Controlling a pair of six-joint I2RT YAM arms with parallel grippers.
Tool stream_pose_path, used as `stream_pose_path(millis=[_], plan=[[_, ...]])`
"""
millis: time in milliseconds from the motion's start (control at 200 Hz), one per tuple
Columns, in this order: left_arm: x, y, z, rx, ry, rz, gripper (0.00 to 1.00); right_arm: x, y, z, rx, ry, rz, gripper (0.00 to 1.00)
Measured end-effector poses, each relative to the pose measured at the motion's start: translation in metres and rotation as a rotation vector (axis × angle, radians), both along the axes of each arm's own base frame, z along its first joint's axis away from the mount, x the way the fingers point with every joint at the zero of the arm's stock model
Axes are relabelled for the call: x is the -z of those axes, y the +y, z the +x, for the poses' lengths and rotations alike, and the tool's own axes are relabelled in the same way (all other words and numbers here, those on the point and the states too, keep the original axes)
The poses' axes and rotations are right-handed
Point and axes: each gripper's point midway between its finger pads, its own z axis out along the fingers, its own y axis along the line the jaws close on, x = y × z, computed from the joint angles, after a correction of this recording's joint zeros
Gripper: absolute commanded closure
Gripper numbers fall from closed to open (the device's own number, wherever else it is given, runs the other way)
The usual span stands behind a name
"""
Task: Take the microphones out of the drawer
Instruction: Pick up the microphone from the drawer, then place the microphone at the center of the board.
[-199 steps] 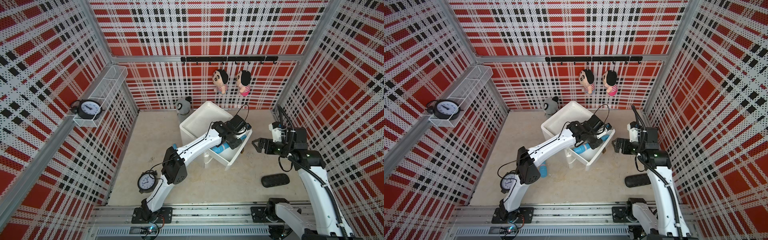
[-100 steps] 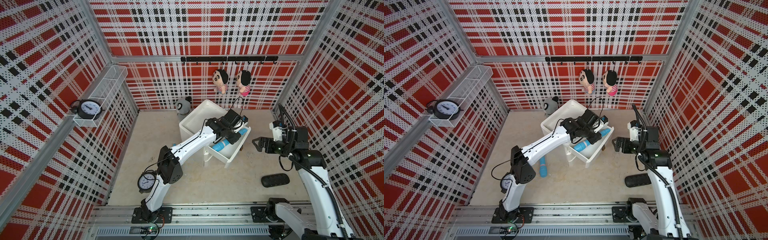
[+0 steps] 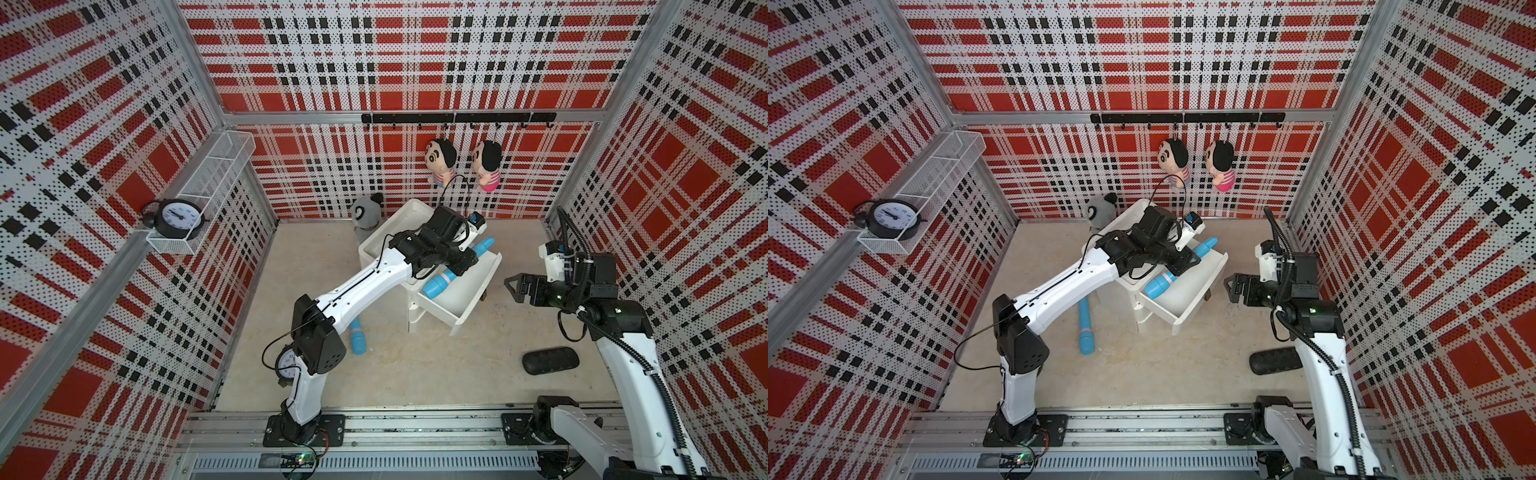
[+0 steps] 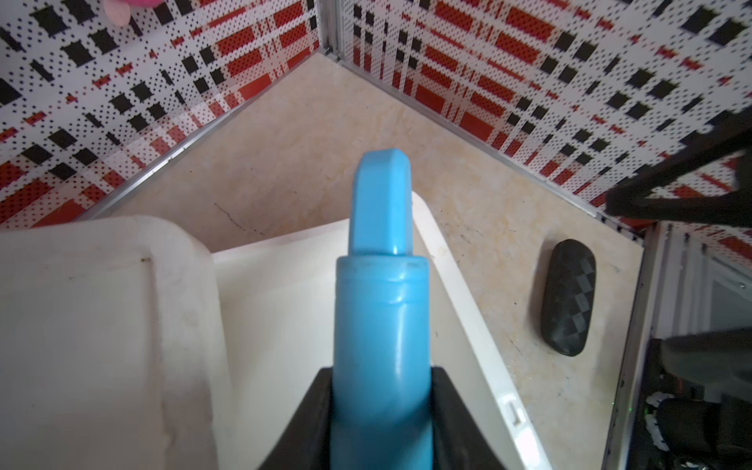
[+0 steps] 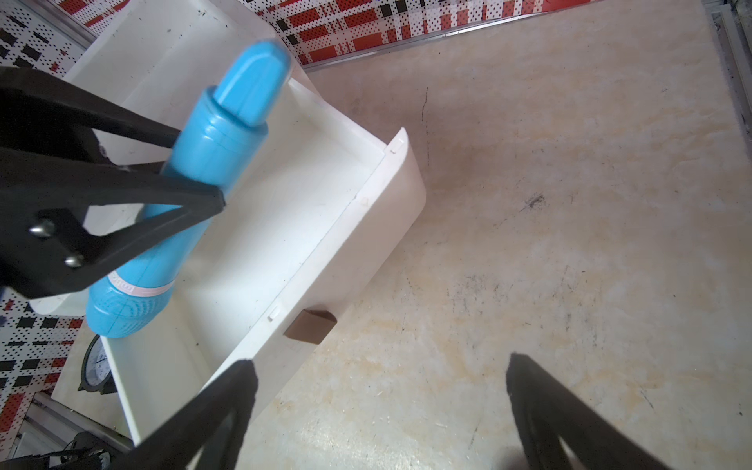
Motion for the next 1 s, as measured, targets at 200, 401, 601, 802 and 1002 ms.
stream_pose_path(millis=[200, 401, 601, 802, 1002], plan=[[-0.052, 0.019, -0.006, 0.051, 0.038, -0.274, 1.00, 0.000, 0.001, 0.000, -0.004, 0.000, 0.003, 0.00], [-0.100, 0.056, -0.004, 0.083, 0.064, -0.557, 1.00, -0.002, 0.005, -0.002, -0.023, -0.004, 0.016, 0.00], [-0.127, 0.086, 0.004, 0.062, 0.034, -0.635, 1.00, -0.006, 0.009, -0.004, -0.044, -0.017, 0.031, 0.00], [-0.148, 0.136, 0.004, -0.010, -0.022, -0.665, 1.00, -0.009, 0.013, -0.004, -0.066, -0.028, 0.045, 0.00], [-0.156, 0.221, 0.019, -0.203, -0.097, -0.669, 1.00, -0.011, 0.016, -0.003, -0.081, -0.039, 0.056, 0.00]])
